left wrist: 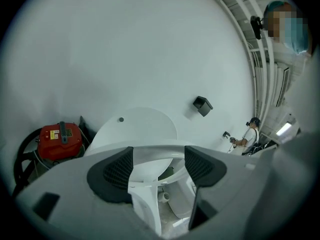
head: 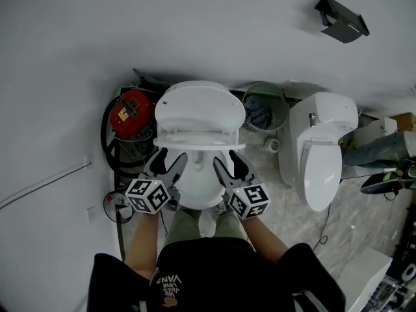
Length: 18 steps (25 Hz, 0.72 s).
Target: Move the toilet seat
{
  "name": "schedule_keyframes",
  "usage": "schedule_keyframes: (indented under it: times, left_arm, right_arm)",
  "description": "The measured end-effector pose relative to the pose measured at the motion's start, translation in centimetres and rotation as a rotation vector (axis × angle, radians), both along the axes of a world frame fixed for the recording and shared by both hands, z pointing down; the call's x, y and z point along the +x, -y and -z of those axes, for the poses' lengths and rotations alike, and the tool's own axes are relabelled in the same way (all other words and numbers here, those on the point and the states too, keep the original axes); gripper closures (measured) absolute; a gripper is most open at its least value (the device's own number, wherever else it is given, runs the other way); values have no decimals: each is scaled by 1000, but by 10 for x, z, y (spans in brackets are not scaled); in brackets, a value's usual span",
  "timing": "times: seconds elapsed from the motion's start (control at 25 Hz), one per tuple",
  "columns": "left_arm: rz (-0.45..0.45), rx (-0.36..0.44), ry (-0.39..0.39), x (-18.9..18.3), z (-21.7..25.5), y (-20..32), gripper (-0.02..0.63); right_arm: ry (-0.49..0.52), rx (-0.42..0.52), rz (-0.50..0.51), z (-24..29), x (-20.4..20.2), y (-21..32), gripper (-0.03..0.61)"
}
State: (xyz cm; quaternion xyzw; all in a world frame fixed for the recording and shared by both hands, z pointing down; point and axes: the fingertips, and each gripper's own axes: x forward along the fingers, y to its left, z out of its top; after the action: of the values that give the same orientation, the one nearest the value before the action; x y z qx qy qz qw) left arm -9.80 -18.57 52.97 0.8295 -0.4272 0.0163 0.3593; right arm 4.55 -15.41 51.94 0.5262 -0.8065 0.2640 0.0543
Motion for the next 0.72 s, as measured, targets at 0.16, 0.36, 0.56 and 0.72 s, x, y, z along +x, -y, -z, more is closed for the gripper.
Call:
schedule_keyframes:
  times: [0.16, 0.36, 0.56, 0.72]
  left_arm:
    - [-10, 7, 2, 0, 2, 10, 301]
    - [-41, 21, 33, 2, 4, 17, 307]
    - [-21, 49, 40, -8, 10, 26, 333]
    - [0, 67, 78, -21, 13, 33, 375]
  right_arm:
    - [-10, 7, -25, 2, 3, 12, 368]
    - [-19, 14, -53, 3, 7, 22, 373]
    - [-15, 19, -75, 4, 8, 34, 371]
    - [-15, 25, -89, 6, 10, 43, 371]
